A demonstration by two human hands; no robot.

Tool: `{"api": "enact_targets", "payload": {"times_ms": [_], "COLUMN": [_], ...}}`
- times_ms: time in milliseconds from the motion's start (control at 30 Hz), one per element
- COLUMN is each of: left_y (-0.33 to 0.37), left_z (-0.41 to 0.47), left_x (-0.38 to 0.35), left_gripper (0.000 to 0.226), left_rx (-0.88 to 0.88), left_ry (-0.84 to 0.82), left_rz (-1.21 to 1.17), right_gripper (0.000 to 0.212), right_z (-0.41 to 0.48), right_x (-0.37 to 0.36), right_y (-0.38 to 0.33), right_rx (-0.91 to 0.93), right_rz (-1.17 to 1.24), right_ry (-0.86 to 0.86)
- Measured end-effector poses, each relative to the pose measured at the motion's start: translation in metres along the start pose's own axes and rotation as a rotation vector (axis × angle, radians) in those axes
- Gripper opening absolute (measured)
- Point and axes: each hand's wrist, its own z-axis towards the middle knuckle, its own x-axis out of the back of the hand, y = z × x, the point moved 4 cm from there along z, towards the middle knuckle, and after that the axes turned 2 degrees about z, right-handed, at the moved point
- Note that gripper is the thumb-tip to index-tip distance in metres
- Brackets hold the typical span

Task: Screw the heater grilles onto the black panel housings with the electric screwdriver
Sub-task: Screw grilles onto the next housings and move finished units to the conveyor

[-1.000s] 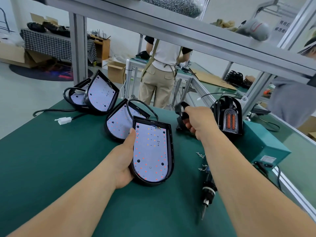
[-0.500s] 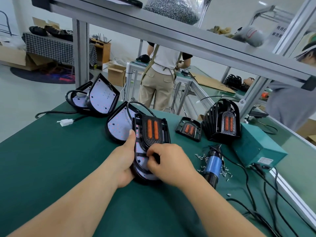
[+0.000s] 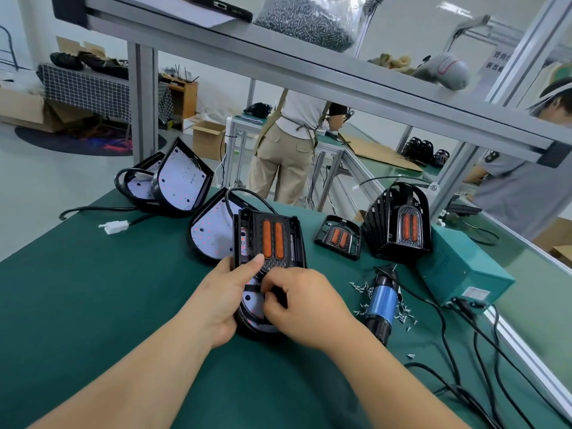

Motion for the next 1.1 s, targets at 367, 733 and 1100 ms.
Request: {"api": "enact_targets", "payload": {"times_ms": [367,733,1100], "left_y": [-0.001,-0.001,-0.002], "left_z": [0.012,0.018,0.017], "left_x": [-0.007,-0.015,-0.017], "left_gripper": [0.054,0.049,0.074], "left_rx": [-0.077,-0.085,-0.149], "left_ry": [-0.179,-0.229,-0.155], "left_rz": [-0.008,-0.003,0.024], "right_gripper": [0.043,0.031,0.075], "right_z": [0.015,0.013,0.003], "right_x": [0.009,-0.002,-0.003], "right_y": [0.048,0.052,0.024], "right_rx": [-0.708,-0.658,-0.467], "right_rz": [0.904,1.187,0.234], "right_ry": [0.395,0.414,0.450]}}
